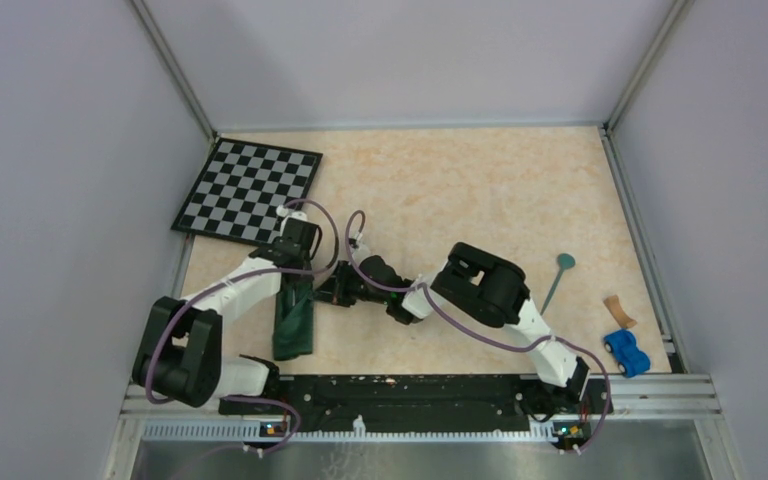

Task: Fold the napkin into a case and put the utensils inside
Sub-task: Insert the fork into the folded napkin.

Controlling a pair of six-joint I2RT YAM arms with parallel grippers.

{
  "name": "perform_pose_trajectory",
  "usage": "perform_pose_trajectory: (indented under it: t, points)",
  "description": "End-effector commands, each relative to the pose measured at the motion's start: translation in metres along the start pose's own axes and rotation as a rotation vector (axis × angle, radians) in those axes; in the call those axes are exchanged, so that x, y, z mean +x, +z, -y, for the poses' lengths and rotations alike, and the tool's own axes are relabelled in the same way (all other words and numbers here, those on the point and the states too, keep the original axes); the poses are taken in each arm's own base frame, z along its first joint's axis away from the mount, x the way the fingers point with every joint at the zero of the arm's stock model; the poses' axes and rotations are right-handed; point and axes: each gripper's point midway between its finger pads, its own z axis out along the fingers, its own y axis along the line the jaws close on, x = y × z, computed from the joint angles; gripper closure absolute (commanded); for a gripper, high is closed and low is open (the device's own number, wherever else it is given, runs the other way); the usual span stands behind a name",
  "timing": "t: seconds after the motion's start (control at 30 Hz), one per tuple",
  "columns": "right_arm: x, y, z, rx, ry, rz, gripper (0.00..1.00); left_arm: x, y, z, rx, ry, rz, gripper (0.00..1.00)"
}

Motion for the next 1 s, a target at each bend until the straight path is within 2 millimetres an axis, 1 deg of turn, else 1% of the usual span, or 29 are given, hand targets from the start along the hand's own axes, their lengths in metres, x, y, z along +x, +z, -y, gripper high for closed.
perform_pose_trajectory:
  t: [0.0,0.17,0.37,0.47,0.57,0.77,0.83,0.97]
  points:
    - [0.004,0.001,0.006,0.015,-0.038,0.016,1.00,-0.002,-0.001,-0.010,-0.074,-0.075,-0.013,0.83]
    - [0.005,0.002,0.005,0.013,-0.041,0.012,1.00,-0.001,-0.002,-0.013,-0.090,-0.089,-0.033,0.82]
    - [0.004,0.001,0.005,0.012,-0.048,0.015,1.00,-0.007,-0.001,-0.010,-0.079,-0.068,-0.055,0.76]
    - [0.003,0.001,0.004,0.011,-0.053,0.015,1.00,-0.005,0.001,-0.010,-0.084,-0.058,-0.075,0.73]
    - [0.003,0.001,0.004,0.012,-0.057,0.015,1.00,-0.004,0.001,-0.008,-0.078,-0.059,-0.078,0.63]
    - [0.003,0.000,0.004,0.014,-0.059,0.012,1.00,-0.006,-0.002,-0.009,-0.074,-0.062,-0.074,0.48]
    - [0.003,0.000,0.004,0.015,-0.060,0.012,1.00,-0.008,-0.004,-0.009,-0.078,-0.066,-0.074,0.46]
    - [0.003,0.001,0.005,0.017,-0.061,0.011,1.00,-0.010,-0.005,-0.005,-0.043,-0.055,-0.057,0.47]
